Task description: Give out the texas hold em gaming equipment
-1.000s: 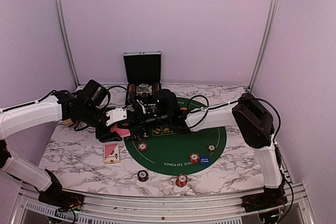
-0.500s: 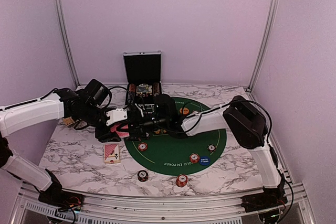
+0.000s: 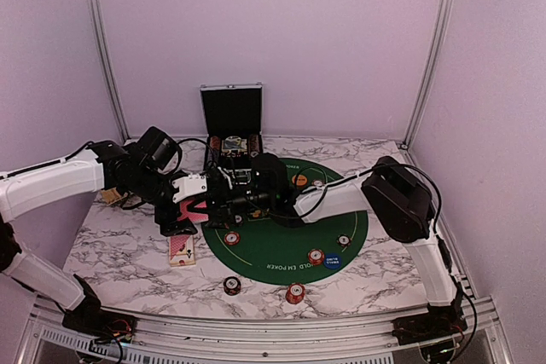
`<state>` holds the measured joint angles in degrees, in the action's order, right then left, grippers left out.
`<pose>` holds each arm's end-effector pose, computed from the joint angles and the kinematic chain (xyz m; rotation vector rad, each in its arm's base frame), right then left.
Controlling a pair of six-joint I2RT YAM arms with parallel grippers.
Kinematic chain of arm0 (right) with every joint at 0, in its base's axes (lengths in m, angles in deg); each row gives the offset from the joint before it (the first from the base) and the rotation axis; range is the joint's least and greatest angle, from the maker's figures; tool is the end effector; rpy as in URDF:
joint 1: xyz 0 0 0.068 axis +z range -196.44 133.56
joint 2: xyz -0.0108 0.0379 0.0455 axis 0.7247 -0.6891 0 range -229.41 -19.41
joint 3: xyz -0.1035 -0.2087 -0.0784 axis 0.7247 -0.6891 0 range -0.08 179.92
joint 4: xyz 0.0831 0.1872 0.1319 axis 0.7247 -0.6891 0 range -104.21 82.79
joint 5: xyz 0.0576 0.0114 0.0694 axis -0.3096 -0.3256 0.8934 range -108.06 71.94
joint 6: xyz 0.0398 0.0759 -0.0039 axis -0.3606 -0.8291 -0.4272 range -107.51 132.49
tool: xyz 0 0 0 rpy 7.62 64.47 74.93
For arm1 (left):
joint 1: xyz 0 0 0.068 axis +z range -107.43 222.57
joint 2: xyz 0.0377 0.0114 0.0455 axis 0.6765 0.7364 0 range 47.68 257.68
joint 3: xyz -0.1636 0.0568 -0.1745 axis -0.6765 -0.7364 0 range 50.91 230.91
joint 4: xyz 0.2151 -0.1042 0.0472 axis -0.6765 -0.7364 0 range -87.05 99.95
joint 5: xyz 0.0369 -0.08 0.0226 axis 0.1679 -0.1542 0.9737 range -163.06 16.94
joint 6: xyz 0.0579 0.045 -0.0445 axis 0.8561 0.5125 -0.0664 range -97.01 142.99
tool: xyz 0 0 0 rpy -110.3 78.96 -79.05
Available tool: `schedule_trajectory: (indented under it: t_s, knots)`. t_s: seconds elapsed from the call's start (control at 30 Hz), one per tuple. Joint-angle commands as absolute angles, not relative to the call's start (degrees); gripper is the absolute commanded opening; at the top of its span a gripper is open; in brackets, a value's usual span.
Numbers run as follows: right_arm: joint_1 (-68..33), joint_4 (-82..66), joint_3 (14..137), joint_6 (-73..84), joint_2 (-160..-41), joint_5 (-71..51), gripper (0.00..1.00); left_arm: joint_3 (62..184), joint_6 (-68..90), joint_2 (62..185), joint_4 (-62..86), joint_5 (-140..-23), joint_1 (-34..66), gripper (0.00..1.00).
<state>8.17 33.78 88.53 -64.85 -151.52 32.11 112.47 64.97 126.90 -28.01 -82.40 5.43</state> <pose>0.2455 0.4459 0.1711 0.4902 -2.1625 -2.1549 0.2263 -0.1869 0.2114 1.6609 1.9102 -0.1736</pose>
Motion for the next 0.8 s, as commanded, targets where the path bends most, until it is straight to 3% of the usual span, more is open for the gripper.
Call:
schedule_trajectory:
  t_s: [0.0, 0.2, 0.77]
  knots:
    - [8.80, 41.86, 88.30, -67.29, -149.97, 33.40, 0.00, 113.17, 64.44, 127.66, -29.96, -82.51, 5.26, 0.99]
    - [8.84, 36.86, 89.06, -64.58, -149.93, 33.36, 0.00, 113.73, 65.66, 127.52, -29.97, -83.42, 5.31, 0.95]
    - [8.07, 19.83, 90.68, -55.46, -148.48, 29.94, 0.00, 112.41, 70.49, 125.76, -30.20, -82.52, 5.13, 0.54]
